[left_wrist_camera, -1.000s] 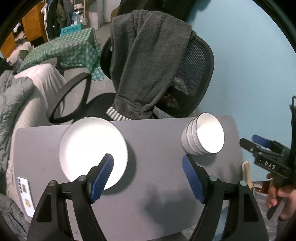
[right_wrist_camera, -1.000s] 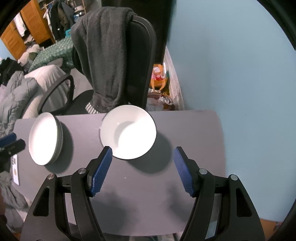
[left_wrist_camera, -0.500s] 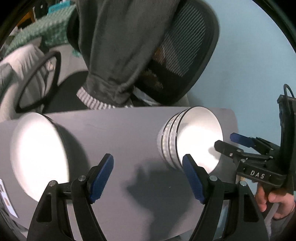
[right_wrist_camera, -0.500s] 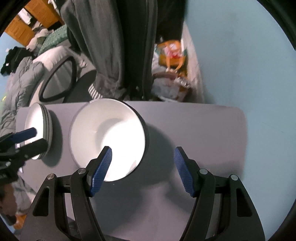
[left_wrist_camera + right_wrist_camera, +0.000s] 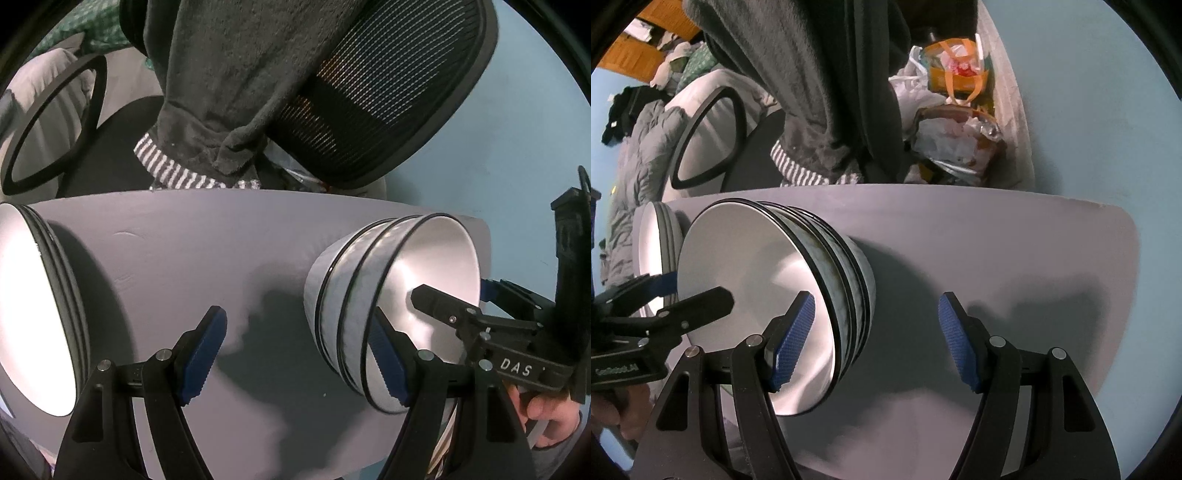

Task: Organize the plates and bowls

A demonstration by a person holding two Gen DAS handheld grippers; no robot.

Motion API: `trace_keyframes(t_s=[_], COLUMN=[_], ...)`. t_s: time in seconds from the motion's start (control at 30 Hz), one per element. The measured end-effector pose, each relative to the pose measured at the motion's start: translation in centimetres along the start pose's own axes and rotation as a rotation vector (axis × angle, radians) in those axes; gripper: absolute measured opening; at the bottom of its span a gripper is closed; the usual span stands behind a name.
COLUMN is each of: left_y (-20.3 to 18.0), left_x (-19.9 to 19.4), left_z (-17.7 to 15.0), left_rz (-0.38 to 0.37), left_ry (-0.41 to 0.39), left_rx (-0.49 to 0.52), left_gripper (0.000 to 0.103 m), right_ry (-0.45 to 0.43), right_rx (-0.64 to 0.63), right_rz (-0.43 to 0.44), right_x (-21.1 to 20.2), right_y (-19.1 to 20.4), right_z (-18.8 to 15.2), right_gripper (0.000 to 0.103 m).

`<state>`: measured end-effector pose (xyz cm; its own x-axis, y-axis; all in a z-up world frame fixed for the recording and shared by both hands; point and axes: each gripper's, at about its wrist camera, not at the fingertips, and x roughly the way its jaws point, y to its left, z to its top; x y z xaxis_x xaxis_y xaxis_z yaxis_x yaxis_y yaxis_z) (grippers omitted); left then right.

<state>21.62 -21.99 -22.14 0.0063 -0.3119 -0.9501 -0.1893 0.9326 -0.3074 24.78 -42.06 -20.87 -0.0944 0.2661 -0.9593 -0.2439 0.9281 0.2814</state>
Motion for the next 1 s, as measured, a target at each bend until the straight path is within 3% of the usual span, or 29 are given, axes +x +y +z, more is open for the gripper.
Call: trace_keyframes(t_s=[0.23,0.33,0.43,0.53,0.63,0.7,0.8,1.0], left_y=[-0.5,-0.7,-0.8,-0.9,-1.1,-1.2,-1.6,-1.0], left_x=[1.1,1.6,2.1,2.1,2.2,2.2,2.0,1.1], left_z=[0.2,0.4,0.5,0.6,0.7,0.8,0.8,0.0], left_rz=[-0.012,-0.026,-0.064,-0.074,-0.111,-0.132,-0.111,-0.095], left_ry=[0.025,0.048,0.081,0.078,0.083,0.090,0.091,0.052], left_rx=[0.005,0.018,0.018,0.019,0.016,0.012,0.016,0.025], left_gripper=[0.078,0.066,0.061,0.059,0.049,0.041,0.040,0.030], right_ry=[0.023,0.035,0.046,0.052,0.065,0.074,0.086,0.082], right_rx=[-0.027,-0.038,-0.045,-0.048,-0.045,-0.037,-0.043,-0.111], right_rz=[0.008,0.003,0.017,0.036,0.067,0.092,0.119,0.070], right_x=[0.8,1.0,1.2,1.2,1.2,1.3,1.3,1.4], right_y=[0.1,0.2,0.1,0.0,-0.2,-0.3,0.0,1.7], right_z=[0.4,0.5,0.7,0.8,1.0,1.0,1.2,1.1], right_gripper=[0.068,0.068,0.067,0.061,0.052,0.044,0.030,0.031])
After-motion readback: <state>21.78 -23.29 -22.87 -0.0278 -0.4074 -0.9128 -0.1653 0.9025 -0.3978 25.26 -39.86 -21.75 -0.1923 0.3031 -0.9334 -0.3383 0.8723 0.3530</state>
